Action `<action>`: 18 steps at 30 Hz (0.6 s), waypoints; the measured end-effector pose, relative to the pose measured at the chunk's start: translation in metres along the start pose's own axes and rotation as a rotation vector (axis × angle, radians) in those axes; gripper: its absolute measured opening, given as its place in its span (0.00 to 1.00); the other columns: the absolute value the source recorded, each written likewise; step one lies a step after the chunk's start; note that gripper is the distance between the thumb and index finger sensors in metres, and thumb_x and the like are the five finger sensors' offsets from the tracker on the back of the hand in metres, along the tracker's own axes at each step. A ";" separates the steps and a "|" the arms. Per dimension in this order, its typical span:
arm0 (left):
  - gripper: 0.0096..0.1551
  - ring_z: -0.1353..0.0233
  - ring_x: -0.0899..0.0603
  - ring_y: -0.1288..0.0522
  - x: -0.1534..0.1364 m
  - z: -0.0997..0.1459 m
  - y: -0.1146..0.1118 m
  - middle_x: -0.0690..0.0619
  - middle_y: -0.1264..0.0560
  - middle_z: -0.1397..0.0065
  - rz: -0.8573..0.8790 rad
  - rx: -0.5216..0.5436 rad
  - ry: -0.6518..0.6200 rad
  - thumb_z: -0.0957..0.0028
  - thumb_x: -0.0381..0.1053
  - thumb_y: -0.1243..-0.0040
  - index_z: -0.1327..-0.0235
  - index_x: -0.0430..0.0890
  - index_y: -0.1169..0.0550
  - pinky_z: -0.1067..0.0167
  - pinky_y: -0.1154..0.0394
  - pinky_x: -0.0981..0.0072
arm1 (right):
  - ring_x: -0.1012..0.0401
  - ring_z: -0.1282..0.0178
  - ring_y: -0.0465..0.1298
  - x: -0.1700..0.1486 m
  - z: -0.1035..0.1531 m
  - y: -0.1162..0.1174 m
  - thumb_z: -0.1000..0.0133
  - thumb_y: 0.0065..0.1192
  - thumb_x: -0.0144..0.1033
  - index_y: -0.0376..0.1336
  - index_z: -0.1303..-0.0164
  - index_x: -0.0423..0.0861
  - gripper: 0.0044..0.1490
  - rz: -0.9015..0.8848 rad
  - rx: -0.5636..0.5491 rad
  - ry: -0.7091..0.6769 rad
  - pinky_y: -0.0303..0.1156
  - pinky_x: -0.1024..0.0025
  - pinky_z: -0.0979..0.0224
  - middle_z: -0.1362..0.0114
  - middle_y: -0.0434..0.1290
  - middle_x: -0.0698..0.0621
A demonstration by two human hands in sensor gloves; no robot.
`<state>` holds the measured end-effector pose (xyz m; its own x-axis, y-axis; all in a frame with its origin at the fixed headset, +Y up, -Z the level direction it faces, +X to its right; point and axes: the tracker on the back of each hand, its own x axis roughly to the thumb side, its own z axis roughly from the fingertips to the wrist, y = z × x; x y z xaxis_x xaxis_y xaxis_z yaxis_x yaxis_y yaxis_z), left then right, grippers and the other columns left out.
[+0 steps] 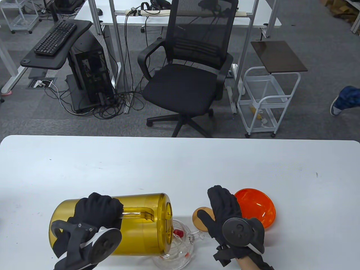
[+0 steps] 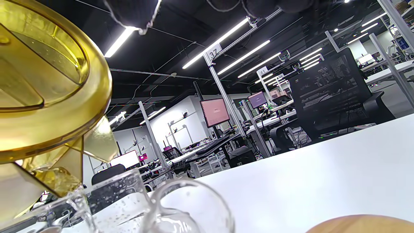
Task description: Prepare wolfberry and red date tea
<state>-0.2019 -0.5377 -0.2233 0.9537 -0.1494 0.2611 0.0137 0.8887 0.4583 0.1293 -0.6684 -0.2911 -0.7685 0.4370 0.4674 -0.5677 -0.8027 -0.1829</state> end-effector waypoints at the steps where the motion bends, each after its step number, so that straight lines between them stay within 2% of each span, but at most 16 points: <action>1: 0.12 0.46 0.40 0.19 0.000 0.000 0.000 0.50 0.18 0.62 -0.001 0.000 0.001 0.48 0.51 0.33 0.60 0.43 0.16 0.43 0.24 0.51 | 0.28 0.22 0.57 0.000 0.000 0.000 0.38 0.55 0.50 0.49 0.18 0.30 0.49 0.000 -0.001 -0.001 0.49 0.29 0.23 0.19 0.53 0.26; 18: 0.12 0.46 0.40 0.19 0.000 0.002 0.003 0.50 0.18 0.61 -0.006 0.002 0.005 0.47 0.51 0.33 0.60 0.43 0.17 0.43 0.24 0.51 | 0.28 0.22 0.57 0.002 0.000 0.001 0.38 0.55 0.51 0.49 0.18 0.30 0.49 -0.001 -0.001 -0.014 0.49 0.29 0.23 0.19 0.53 0.26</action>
<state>-0.2021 -0.5358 -0.2206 0.9550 -0.1531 0.2541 0.0193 0.8868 0.4618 0.1276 -0.6685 -0.2900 -0.7639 0.4318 0.4797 -0.5685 -0.8020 -0.1834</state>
